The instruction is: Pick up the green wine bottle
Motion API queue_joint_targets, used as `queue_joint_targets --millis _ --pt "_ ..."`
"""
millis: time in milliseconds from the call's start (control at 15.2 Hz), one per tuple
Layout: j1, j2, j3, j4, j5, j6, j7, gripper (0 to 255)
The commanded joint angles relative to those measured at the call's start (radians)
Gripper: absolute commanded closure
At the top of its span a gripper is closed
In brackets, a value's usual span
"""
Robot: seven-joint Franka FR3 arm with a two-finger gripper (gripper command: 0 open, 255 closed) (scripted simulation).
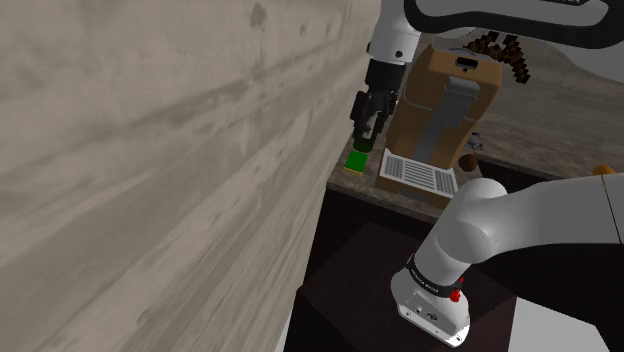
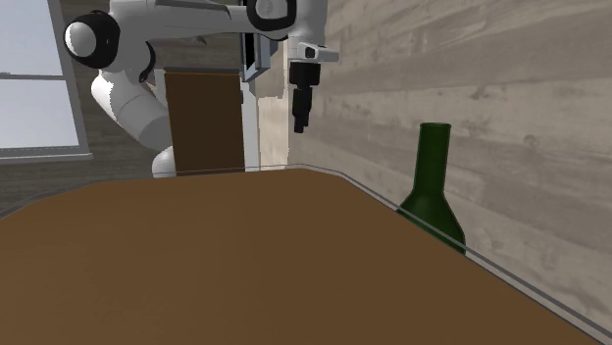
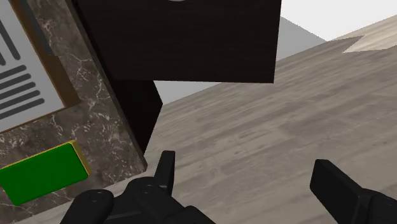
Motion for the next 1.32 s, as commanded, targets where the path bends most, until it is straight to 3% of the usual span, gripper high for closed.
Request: queue_joint_targets --millis 0,660,1254 --pt "0.0 0.0 0.0 0.0 0.0 0.0 0.0 0" --pt "-0.087 0.172 -0.16 0.12 -0.148 0.094 -0.162 0" --pt "-0.137 0.373 -0.295 0.306 -0.212 0.164 -0.3 0"
